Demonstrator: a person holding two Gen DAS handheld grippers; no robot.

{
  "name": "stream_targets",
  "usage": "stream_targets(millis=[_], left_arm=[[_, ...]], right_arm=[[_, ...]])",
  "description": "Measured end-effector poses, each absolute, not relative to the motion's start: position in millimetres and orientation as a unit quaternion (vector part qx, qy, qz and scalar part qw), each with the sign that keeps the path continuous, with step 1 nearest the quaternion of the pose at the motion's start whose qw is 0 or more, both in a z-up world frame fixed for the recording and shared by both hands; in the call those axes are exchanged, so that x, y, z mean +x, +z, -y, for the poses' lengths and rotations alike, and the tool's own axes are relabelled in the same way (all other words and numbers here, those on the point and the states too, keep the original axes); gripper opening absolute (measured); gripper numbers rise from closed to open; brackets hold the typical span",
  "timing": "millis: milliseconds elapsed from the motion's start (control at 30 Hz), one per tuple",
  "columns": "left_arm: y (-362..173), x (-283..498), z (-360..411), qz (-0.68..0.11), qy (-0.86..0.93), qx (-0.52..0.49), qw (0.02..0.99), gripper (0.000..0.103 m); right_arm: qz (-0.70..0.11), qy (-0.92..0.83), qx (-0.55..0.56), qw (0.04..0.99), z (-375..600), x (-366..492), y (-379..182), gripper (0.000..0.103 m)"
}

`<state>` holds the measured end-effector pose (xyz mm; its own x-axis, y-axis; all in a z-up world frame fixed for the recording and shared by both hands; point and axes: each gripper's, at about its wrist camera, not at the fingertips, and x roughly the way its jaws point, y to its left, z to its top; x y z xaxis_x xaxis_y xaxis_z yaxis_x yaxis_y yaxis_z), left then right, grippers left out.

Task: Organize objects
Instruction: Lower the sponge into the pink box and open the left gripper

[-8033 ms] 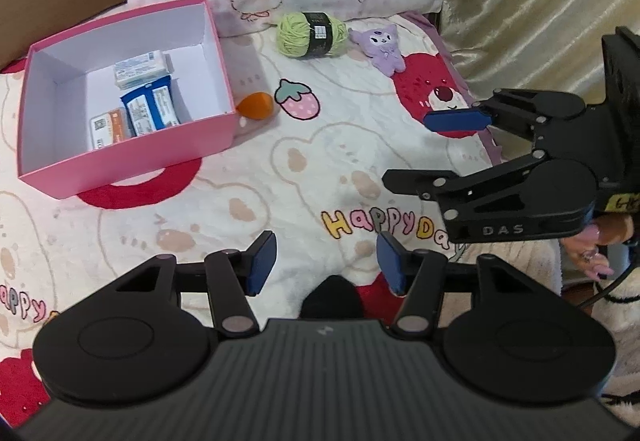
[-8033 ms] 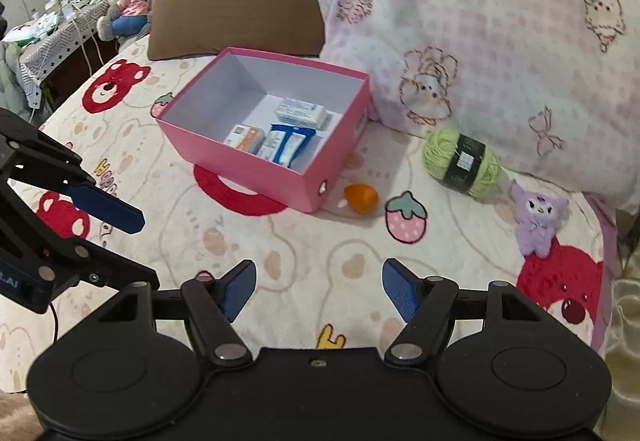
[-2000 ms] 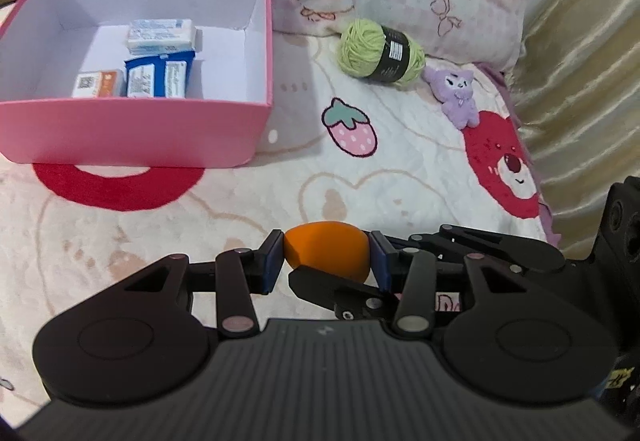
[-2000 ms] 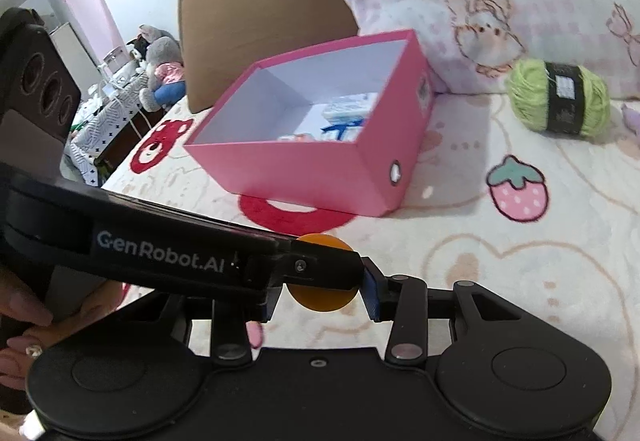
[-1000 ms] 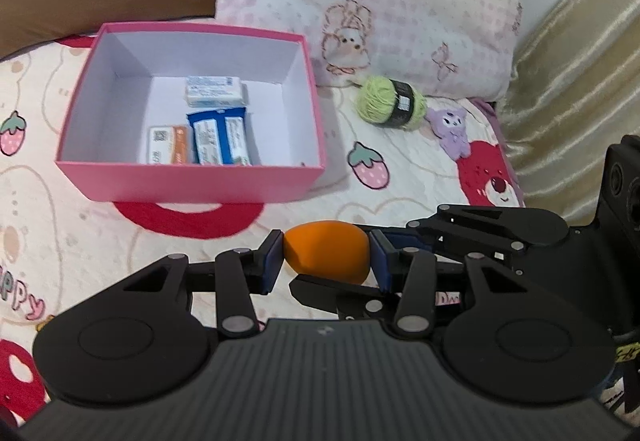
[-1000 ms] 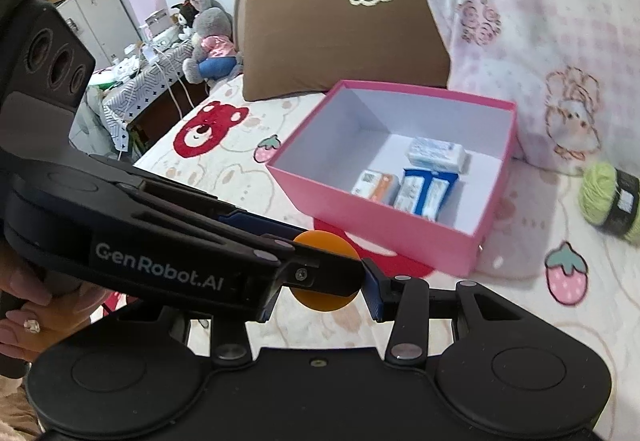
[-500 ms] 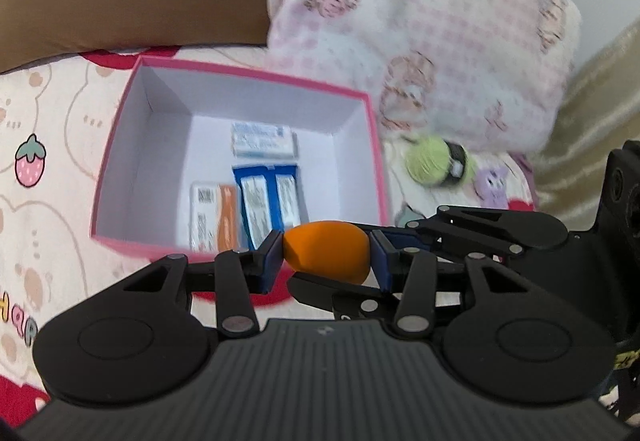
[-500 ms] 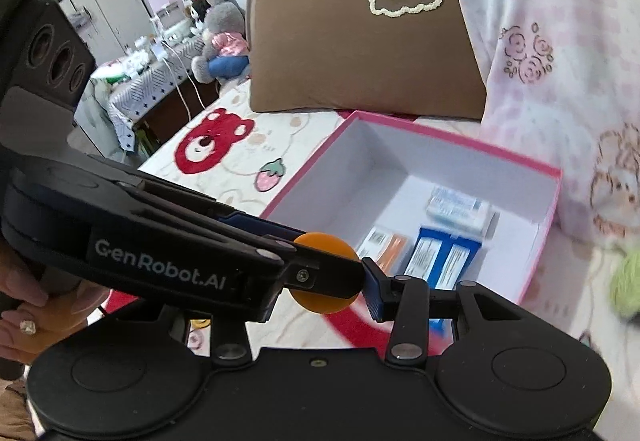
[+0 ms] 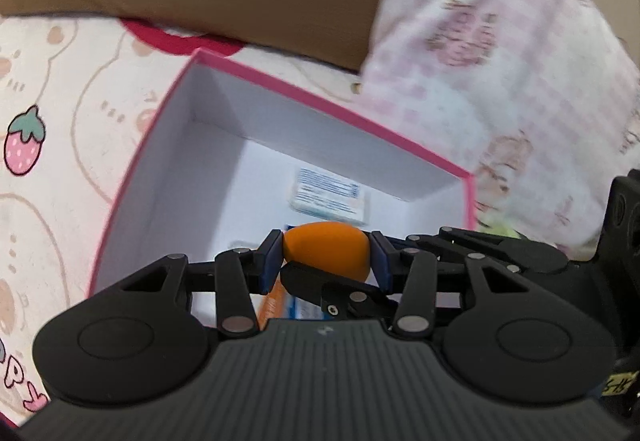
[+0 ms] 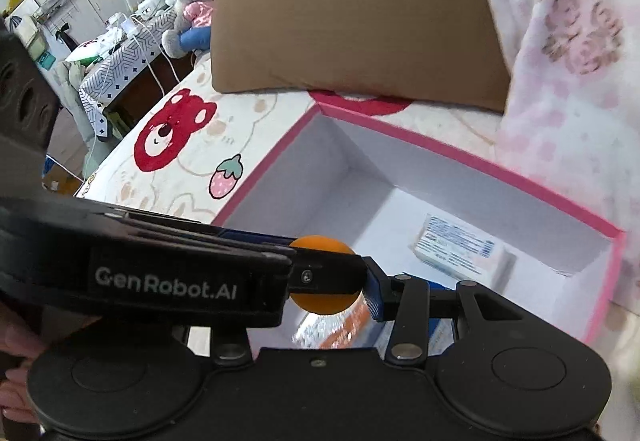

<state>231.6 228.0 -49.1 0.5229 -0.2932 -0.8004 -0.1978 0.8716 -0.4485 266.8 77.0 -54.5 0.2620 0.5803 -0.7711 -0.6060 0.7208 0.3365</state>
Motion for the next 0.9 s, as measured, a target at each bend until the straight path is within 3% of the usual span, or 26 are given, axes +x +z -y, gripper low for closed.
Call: stream_targets(millis=[767, 900], left_arm=[[-127.8, 276.3, -238.8, -0.523, 0.017, -0.256, 0.813, 0.044], [-129.0, 280.1, -233.3, -0.524, 0.021, -0.240, 0.817, 0.044]], right_arm=[[-0.534, 0.364, -0.050, 0.761, -97.2, 316.4, -128.0, 0.049], [-0.542, 0.353, -0.046, 0.761, -91.8, 318.3, -130.1, 0.053]])
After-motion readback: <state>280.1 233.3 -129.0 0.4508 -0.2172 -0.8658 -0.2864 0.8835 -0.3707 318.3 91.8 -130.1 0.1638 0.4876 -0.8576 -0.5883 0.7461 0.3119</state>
